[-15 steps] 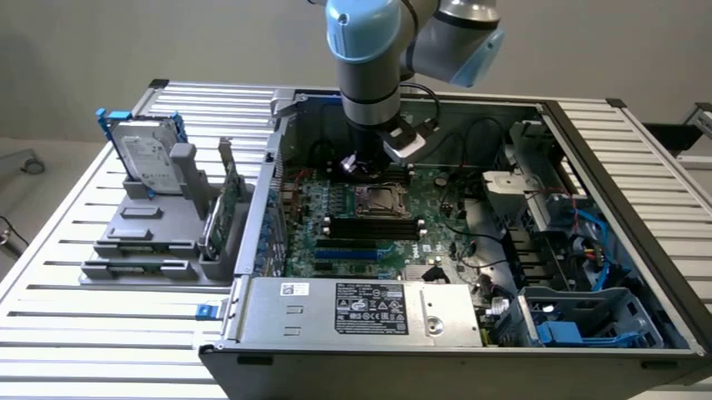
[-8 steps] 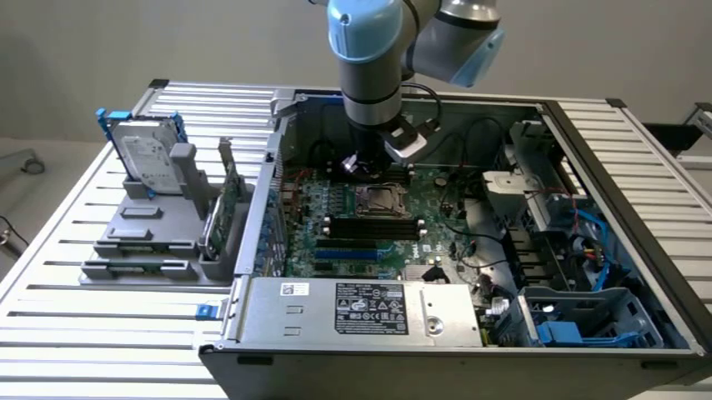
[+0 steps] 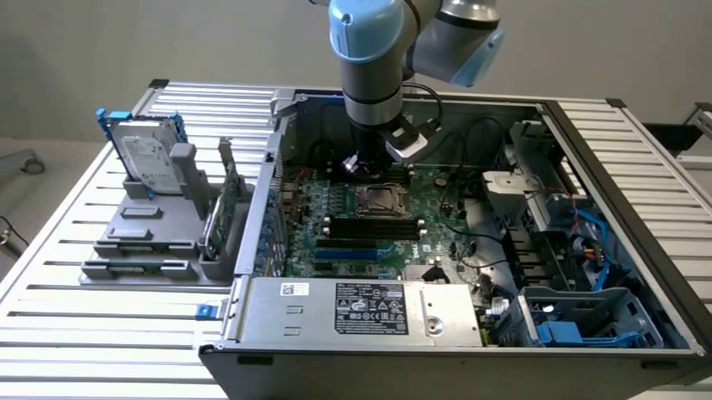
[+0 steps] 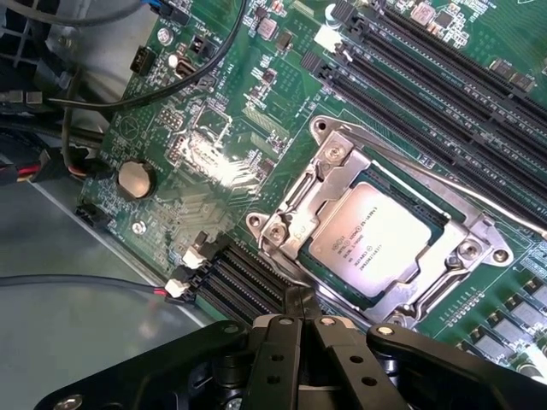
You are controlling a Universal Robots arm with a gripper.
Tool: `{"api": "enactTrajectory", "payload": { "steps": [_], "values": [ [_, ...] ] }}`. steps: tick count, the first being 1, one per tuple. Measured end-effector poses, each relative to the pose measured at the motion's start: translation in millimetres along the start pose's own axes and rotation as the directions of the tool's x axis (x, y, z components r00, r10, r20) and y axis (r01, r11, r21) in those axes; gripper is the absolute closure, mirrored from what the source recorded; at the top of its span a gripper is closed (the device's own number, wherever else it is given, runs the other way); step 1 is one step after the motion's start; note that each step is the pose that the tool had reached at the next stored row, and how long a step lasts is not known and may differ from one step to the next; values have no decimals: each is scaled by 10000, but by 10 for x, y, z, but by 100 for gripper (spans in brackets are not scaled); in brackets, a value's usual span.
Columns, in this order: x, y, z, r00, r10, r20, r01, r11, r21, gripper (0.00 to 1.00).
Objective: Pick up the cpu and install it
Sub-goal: 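Install the first cpu locking lever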
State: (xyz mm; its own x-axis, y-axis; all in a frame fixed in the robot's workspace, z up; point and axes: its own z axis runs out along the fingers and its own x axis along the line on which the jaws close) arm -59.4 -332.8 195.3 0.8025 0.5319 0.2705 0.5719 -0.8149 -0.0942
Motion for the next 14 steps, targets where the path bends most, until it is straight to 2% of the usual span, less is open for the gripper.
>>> {"api": "enactTrajectory", "payload": {
  "steps": [14],
  "values": [
    [10,-11,4,10000,55,3,-55,10000,-17,89]
  ]
}}
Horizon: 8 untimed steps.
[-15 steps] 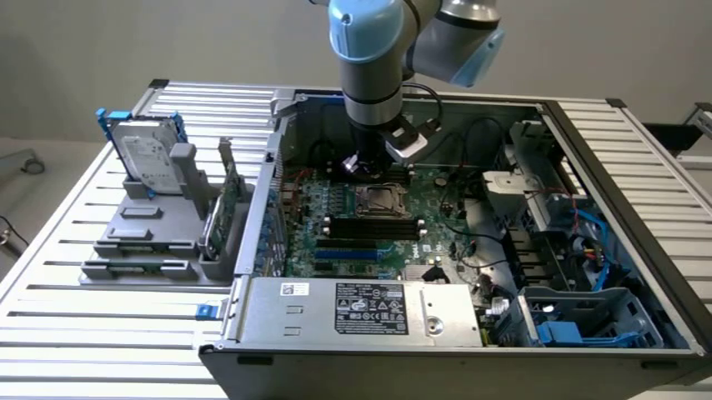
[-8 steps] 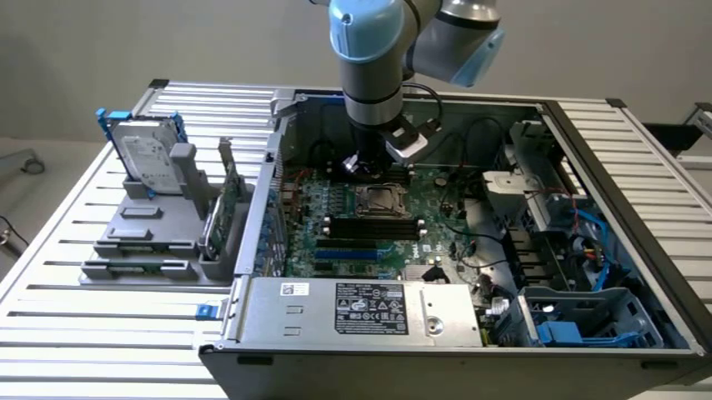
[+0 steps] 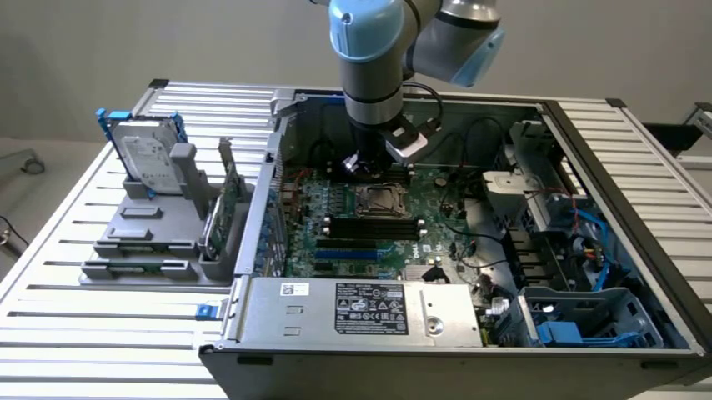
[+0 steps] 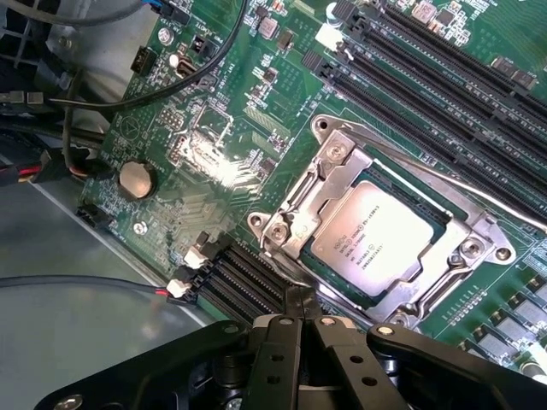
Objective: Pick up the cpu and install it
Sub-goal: 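Install the first cpu locking lever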
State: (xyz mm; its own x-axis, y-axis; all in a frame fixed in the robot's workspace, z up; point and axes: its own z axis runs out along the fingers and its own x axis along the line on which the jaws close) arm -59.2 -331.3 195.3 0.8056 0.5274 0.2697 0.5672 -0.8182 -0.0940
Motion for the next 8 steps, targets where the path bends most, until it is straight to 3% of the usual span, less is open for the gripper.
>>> {"api": "enactTrajectory", "payload": {
  "steps": [8],
  "values": [
    [8,-6,3,10000,31,1,-31,10000,-15,89]
  ]
}}
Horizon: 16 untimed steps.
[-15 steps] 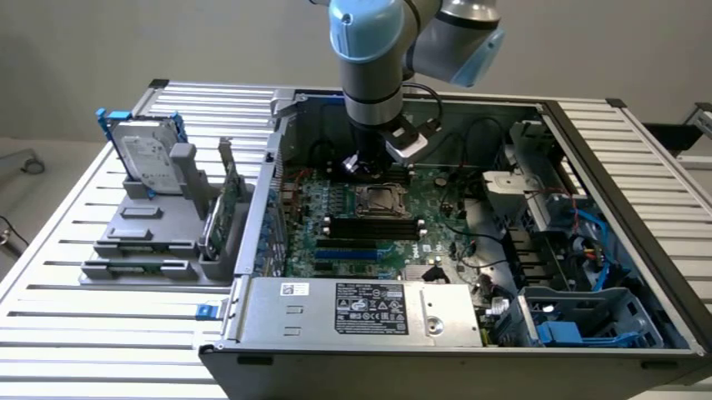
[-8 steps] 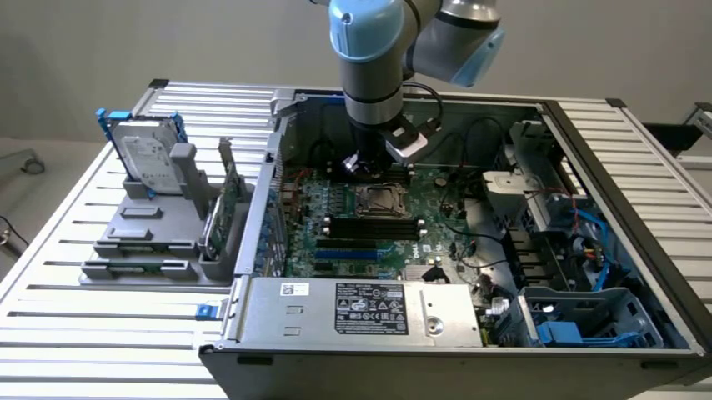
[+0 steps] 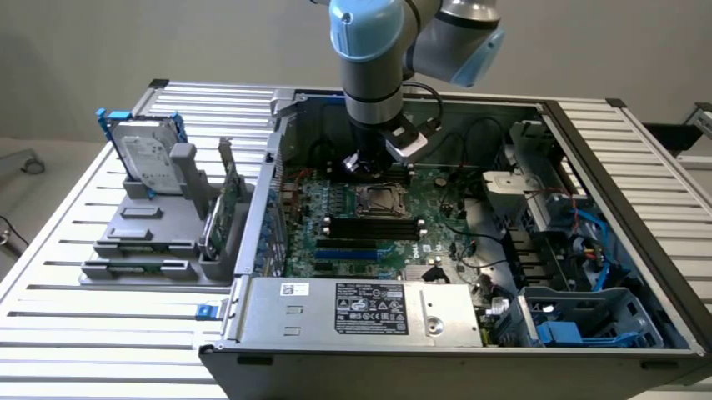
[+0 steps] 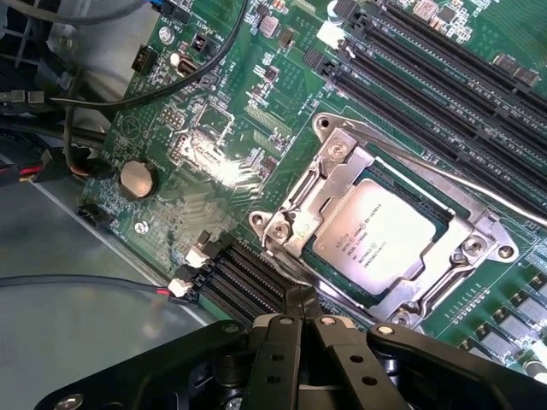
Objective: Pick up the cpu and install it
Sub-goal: 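Install the first cpu locking lever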
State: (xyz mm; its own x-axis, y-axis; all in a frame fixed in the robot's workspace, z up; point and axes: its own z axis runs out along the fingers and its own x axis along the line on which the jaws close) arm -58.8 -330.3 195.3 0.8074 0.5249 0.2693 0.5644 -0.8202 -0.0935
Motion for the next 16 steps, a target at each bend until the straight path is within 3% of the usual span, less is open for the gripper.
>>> {"api": "enactTrajectory", "payload": {
  "steps": [16],
  "values": [
    [10,7,2,10000,-2,25,2,10000,-25,89]
  ]
}}
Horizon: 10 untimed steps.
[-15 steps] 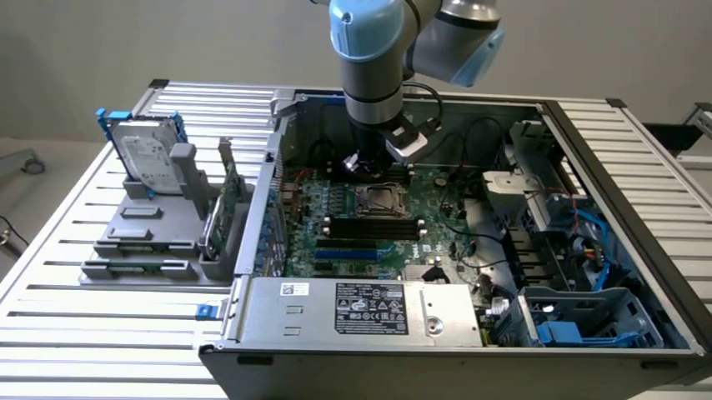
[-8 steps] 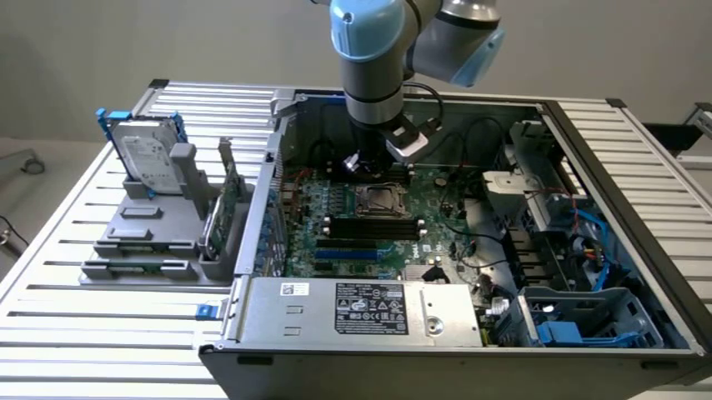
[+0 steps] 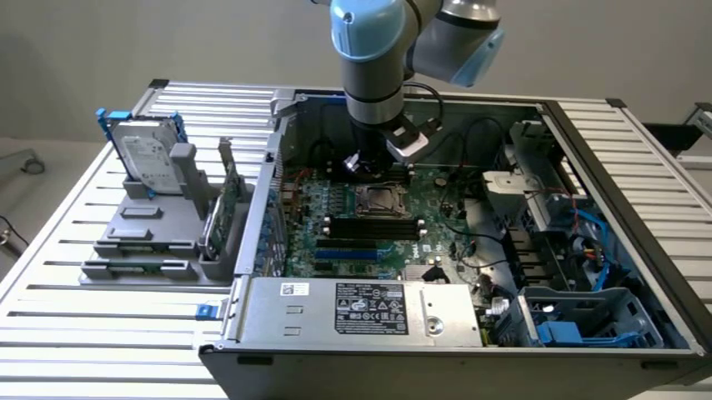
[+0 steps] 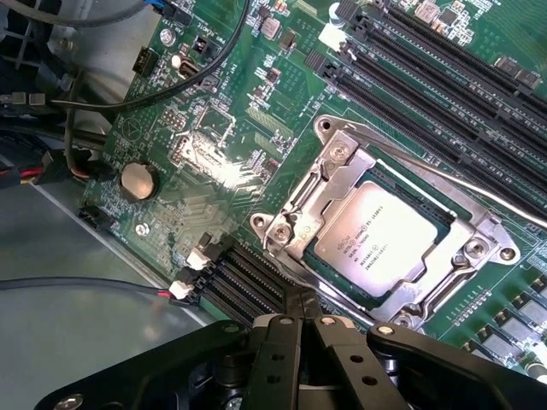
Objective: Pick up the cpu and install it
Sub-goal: 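Install the first cpu locking lever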
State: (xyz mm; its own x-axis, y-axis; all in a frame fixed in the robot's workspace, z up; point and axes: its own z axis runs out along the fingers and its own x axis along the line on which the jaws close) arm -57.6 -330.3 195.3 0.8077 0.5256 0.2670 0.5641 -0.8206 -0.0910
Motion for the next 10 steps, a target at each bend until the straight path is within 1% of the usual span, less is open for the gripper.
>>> {"api": "enactTrajectory", "payload": {
  "steps": [3,10],
  "values": [
    [2,-1,-6,10000,2,4,-2,10000,-1,89],
    [4,-15,-57,10000,2,0,-2,10000,0,89]
  ]
}}
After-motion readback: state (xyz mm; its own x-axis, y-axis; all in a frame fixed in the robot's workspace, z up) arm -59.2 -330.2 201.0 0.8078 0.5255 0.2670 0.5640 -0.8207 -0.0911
